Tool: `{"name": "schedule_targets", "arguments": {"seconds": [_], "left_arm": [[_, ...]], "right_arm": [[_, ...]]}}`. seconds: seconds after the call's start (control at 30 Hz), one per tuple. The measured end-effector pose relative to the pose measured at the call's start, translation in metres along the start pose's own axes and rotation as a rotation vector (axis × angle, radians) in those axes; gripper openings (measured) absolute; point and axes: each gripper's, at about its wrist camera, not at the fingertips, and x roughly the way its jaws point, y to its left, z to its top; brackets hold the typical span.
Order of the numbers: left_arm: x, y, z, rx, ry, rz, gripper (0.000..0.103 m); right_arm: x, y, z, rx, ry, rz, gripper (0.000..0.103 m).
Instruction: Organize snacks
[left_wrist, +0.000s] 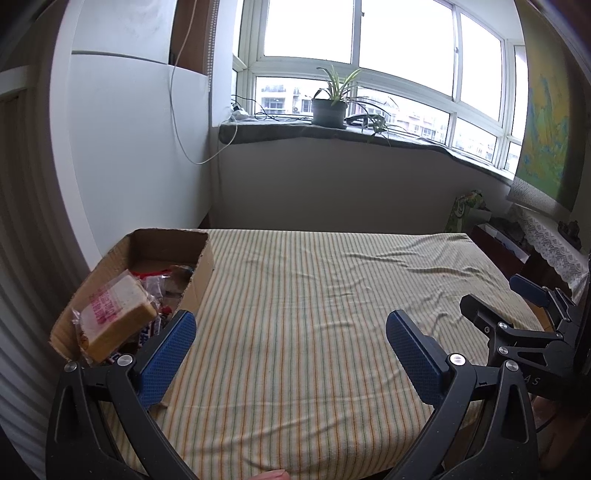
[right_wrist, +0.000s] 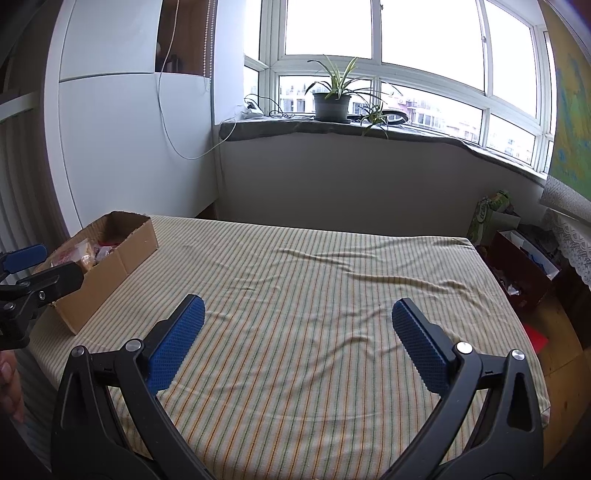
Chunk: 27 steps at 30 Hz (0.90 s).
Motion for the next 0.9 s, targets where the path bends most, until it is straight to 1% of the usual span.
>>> {"name": "schedule_targets", "arguments": {"seconds": [0.9], "left_arm": [[0.0006,-0.0052,-0.0012,0.016,0.016,0.020,0.102]], "right_arm": [[-0.0006,-0.0030,-0.0024,0.003,0.005,-0.003,0.103]]}}
